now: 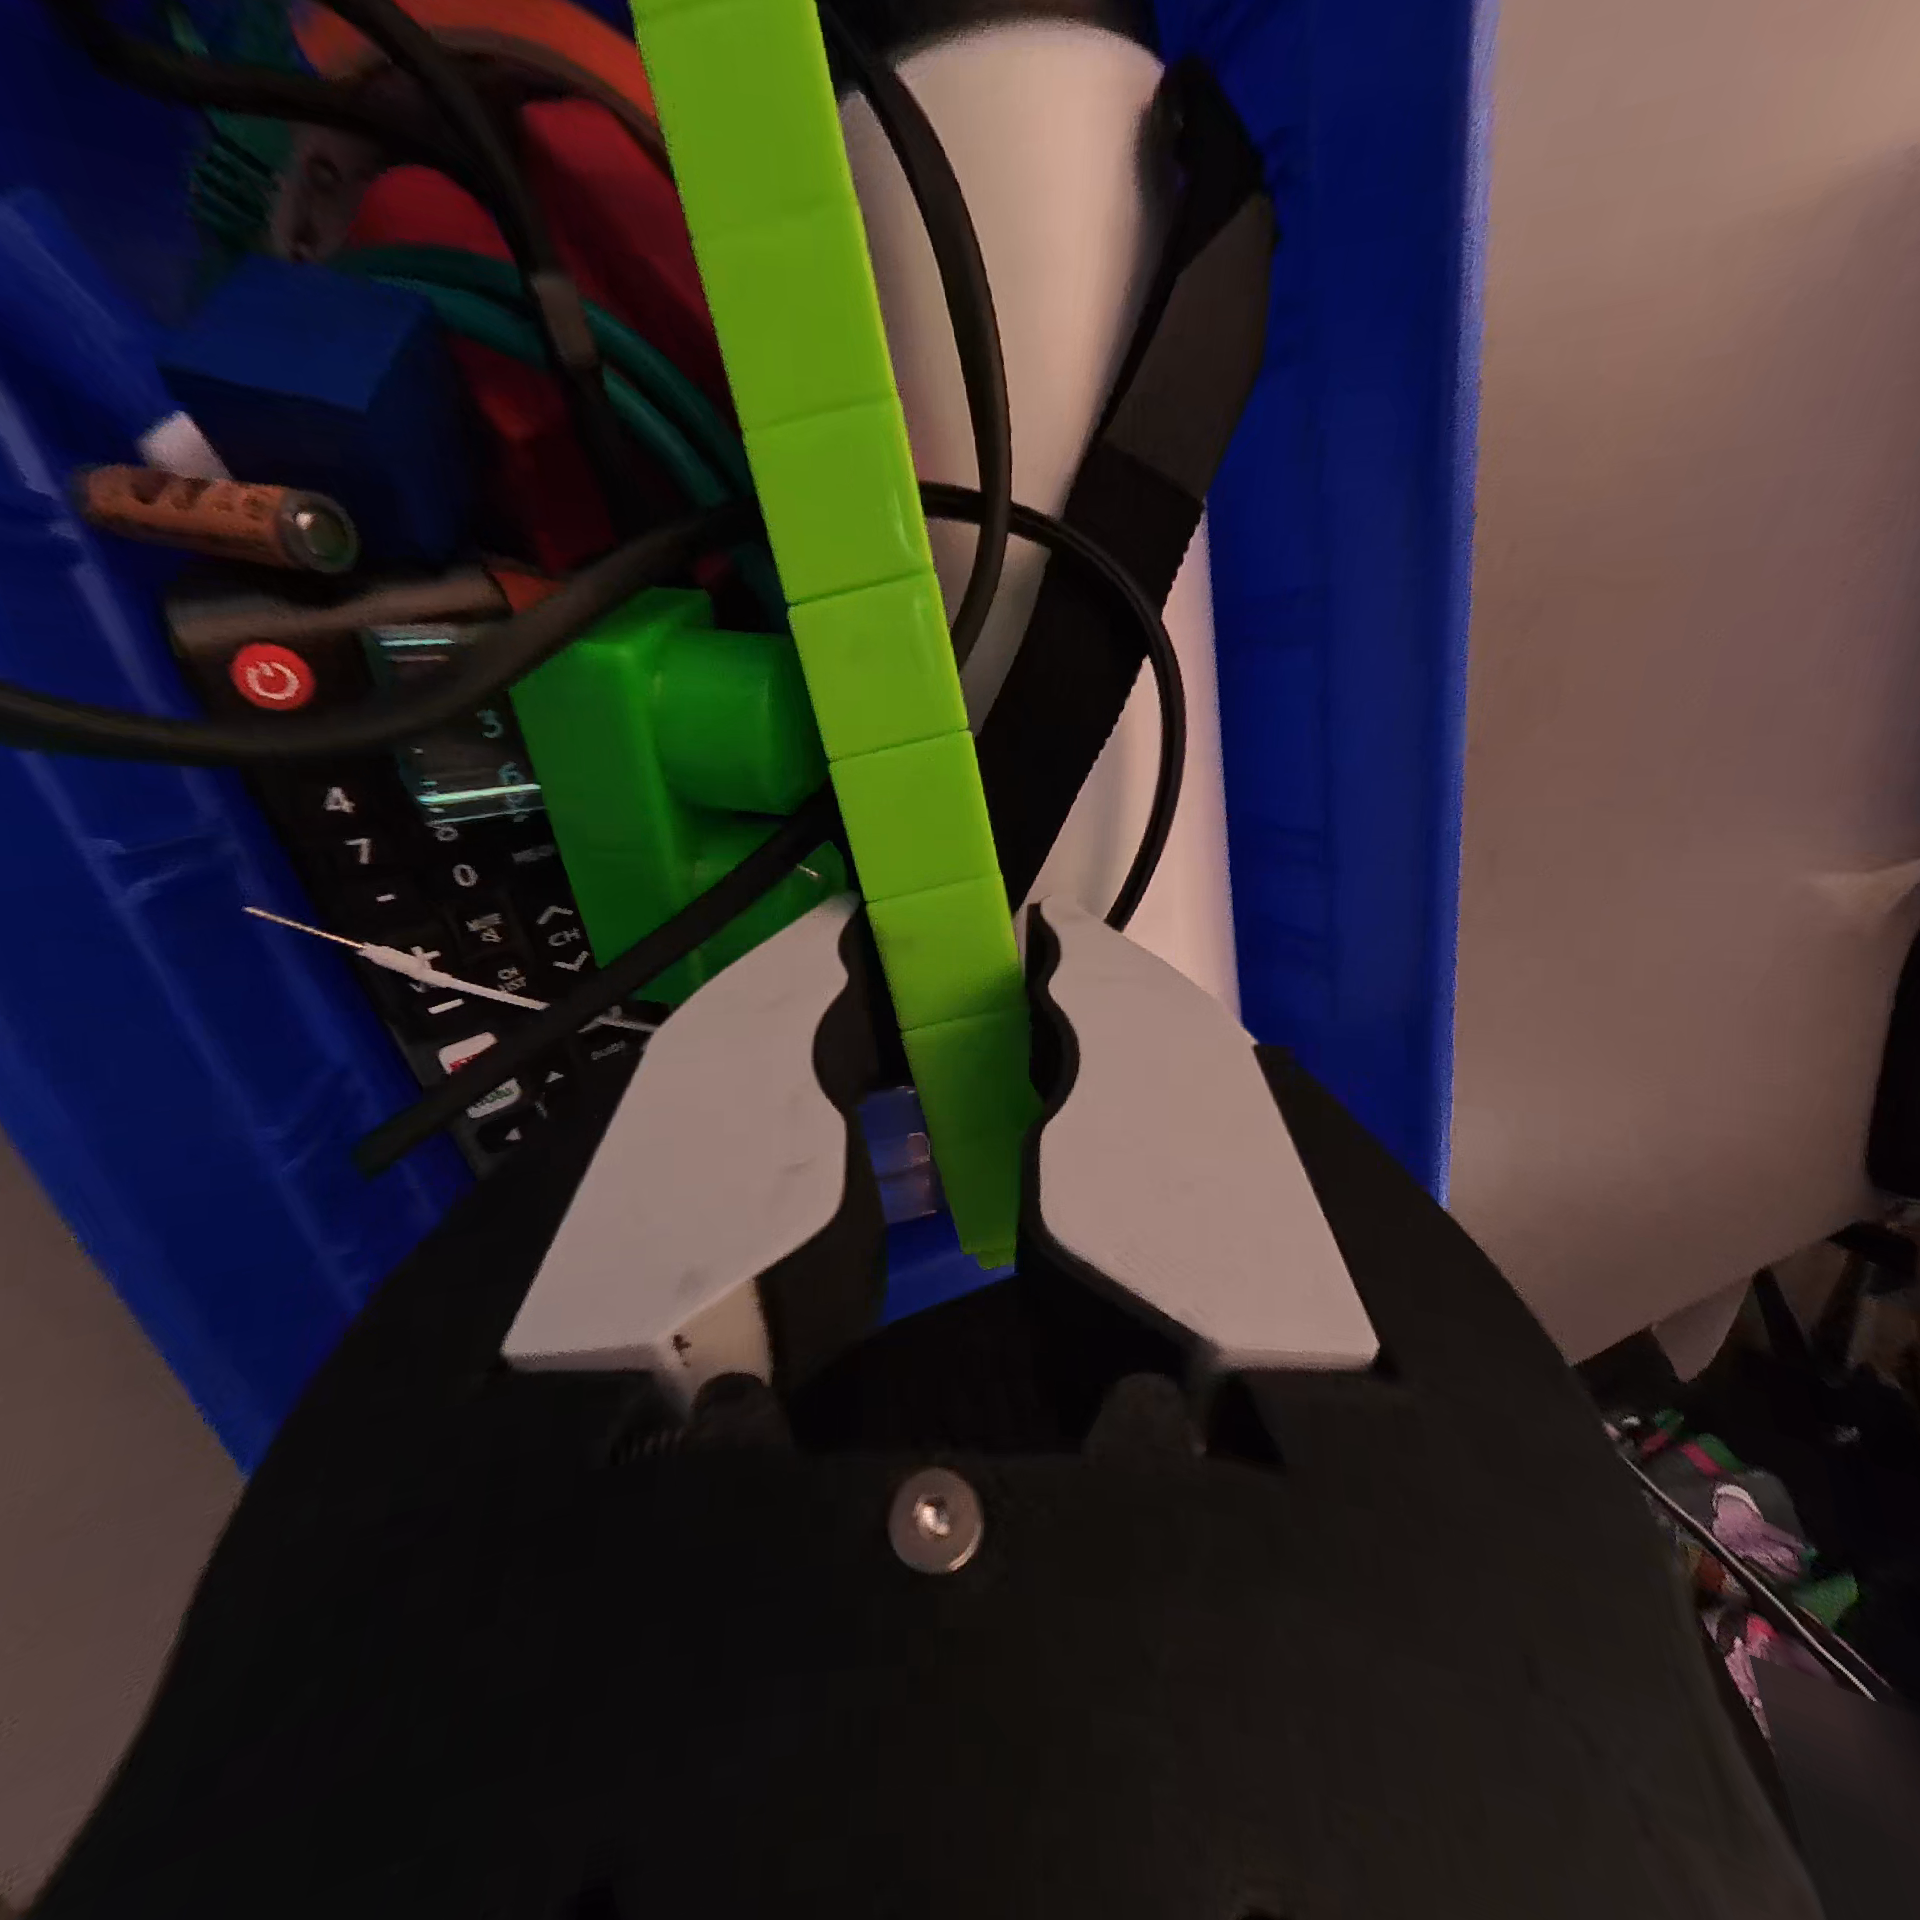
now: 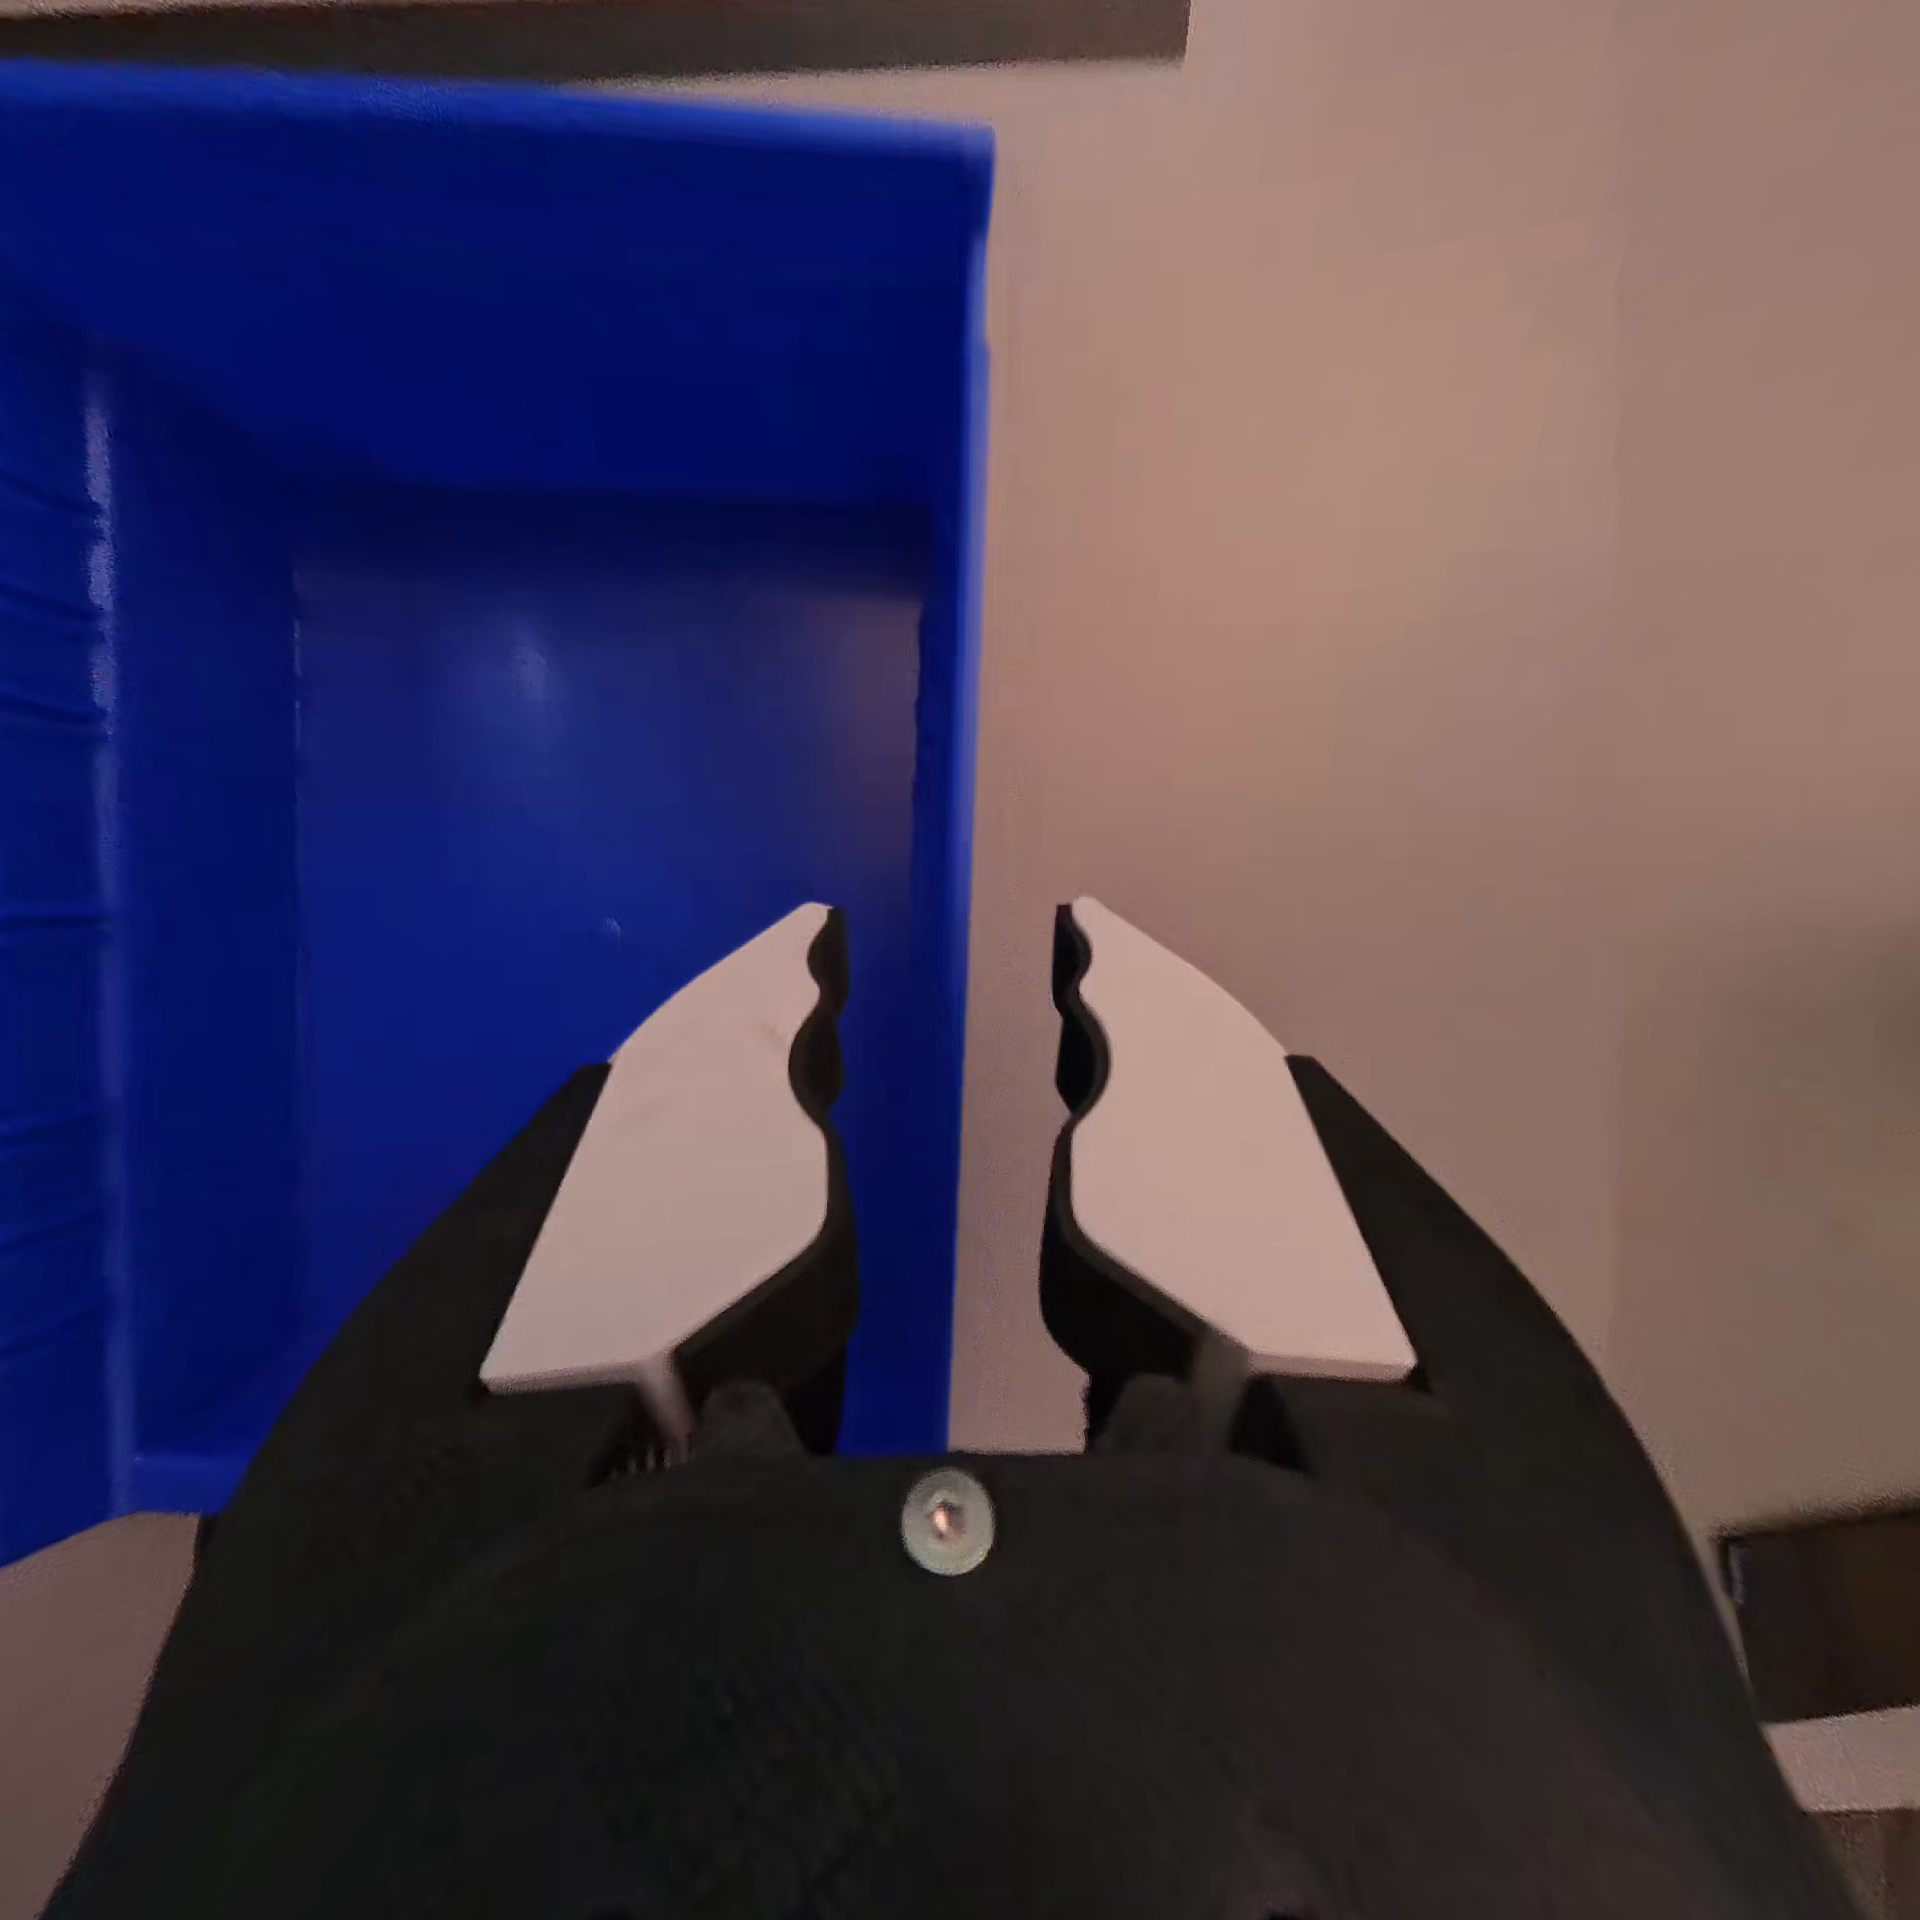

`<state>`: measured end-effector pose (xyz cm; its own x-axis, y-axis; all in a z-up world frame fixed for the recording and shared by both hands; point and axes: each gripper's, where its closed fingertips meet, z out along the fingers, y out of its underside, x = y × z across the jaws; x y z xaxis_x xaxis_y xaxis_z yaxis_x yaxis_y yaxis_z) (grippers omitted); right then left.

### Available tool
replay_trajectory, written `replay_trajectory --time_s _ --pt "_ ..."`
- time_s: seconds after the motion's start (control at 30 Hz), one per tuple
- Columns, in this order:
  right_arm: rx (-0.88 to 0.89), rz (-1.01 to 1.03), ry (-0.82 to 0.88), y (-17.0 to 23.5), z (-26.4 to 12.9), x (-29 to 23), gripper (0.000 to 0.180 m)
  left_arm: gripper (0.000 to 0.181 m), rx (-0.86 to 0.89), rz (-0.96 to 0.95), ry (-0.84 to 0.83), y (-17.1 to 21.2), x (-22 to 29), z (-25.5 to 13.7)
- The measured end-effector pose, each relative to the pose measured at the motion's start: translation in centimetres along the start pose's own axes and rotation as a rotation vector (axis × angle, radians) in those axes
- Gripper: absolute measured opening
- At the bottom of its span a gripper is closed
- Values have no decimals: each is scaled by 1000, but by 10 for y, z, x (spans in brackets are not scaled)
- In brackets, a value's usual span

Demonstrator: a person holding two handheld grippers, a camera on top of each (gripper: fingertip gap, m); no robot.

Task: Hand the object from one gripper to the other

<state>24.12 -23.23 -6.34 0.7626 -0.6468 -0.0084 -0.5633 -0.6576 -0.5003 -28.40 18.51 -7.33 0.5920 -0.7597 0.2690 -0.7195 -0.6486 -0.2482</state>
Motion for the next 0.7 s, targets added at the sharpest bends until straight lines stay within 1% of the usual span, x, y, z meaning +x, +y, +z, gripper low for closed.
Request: replay_trajectory --time_s 0.07,0.17,0.2,0.23,0.33,0.43,0.5,0.57,0.7 --pt "-57 42 -64 16 8 -1 40 25 -19 -1 7 2 2 3" --pt "-173 58 -136 41 19 -3 16 24 -28 15 7 3 3 3" --pt "-167 63 -178 41 23 -7 10 24 -26 21 14 3 3 2" --pt "-158 74 -193 39 26 -7 8 24 -22 27 26 4 4 1" --pt "-135 104 -145 31 29 1 8 23 15 41 91 3 10 -8" --pt "-90 146 -106 22 22 5 11 23 63 42 138 1 12 -17" --pt "-30 193 -90 11 12 6 19 23 73 54 181 1 13 -21" --pt "58 222 -81 -5 -1 5 22 22 91 63 253 1 18 -25" --pt "200 168 -124 -33 -31 -23 24 22 175 69 350 -4 21 -41"
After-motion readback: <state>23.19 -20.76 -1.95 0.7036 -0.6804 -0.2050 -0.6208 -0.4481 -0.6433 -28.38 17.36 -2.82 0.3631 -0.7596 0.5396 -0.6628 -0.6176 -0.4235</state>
